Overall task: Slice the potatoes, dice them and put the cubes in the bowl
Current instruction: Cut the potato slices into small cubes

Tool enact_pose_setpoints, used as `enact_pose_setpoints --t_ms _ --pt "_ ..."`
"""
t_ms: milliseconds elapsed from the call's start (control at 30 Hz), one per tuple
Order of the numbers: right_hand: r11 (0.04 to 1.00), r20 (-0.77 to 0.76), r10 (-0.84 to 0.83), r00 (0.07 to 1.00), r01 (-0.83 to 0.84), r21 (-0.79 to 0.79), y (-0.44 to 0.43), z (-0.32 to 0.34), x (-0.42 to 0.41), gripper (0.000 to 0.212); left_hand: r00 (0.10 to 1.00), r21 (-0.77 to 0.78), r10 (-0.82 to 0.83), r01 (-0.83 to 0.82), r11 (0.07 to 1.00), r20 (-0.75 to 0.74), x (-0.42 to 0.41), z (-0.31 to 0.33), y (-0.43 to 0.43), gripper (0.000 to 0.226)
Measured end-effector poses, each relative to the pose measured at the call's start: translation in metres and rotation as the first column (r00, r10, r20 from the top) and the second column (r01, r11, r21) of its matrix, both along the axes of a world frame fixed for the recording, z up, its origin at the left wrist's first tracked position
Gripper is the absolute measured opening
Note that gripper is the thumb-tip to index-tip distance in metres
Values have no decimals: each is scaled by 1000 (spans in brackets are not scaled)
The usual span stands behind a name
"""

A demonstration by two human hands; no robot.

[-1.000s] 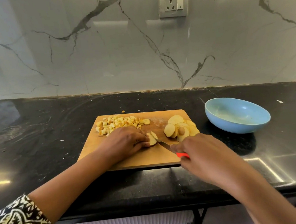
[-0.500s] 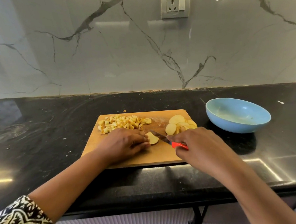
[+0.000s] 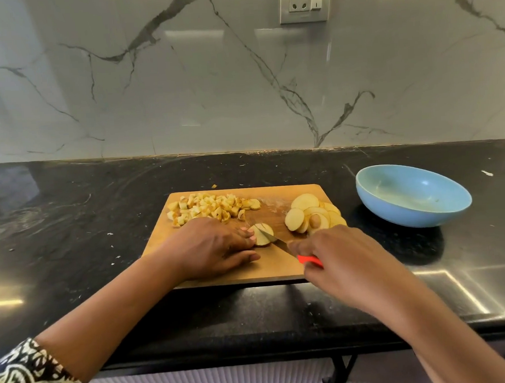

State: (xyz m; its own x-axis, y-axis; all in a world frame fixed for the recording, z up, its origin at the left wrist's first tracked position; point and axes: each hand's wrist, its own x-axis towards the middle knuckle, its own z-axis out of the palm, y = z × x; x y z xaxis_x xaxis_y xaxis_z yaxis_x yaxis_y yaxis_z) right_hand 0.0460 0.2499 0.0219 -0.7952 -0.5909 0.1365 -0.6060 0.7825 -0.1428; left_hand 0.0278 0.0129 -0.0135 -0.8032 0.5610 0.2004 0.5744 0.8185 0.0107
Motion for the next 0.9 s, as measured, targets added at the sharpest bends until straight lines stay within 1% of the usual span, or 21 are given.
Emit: enact_pose_setpoints --t_ms 67,167,367,567,633,700,767,833,900 --pt "1000 10 -8 1000 9 -14 14 3 11 43 1000 -9 2 -2 1000 9 1 1 1 85" --pt "1000 12 -18 1000 18 5 23 7 17 42 1000 -21 9 -9 1000 27 1 1 -1 84" --pt "999 82 -35 996 34 11 26 16 15 37 998 -32 29 -27 999 48 3 0 -3 88" --pt "997 134 -76 988 72 38 36 32 19 39 999 -43 32 -31 999 39 5 2 -4 83" --pt "996 124 -83 989 85 -10 37 33 19 38 1000 -15 24 -24 1000 7 7 2 -6 77" --pt "992 67 -96 993 101 -78 28 29 17 39 999 13 14 -13 1000 -32 8 4 -8 74" --pt "988 13 -92 996 93 -125 15 19 13 41 999 -12 9 -10 1000 -44 8 4 -9 76" --pt "987 12 -68 998 70 -143 3 9 10 41 999 -47 5 -8 999 -50 8 3 -9 77" --pt "990 29 -50 998 53 -132 -3 3 7 40 998 -45 -2 -1 999 -66 8 2 -10 73"
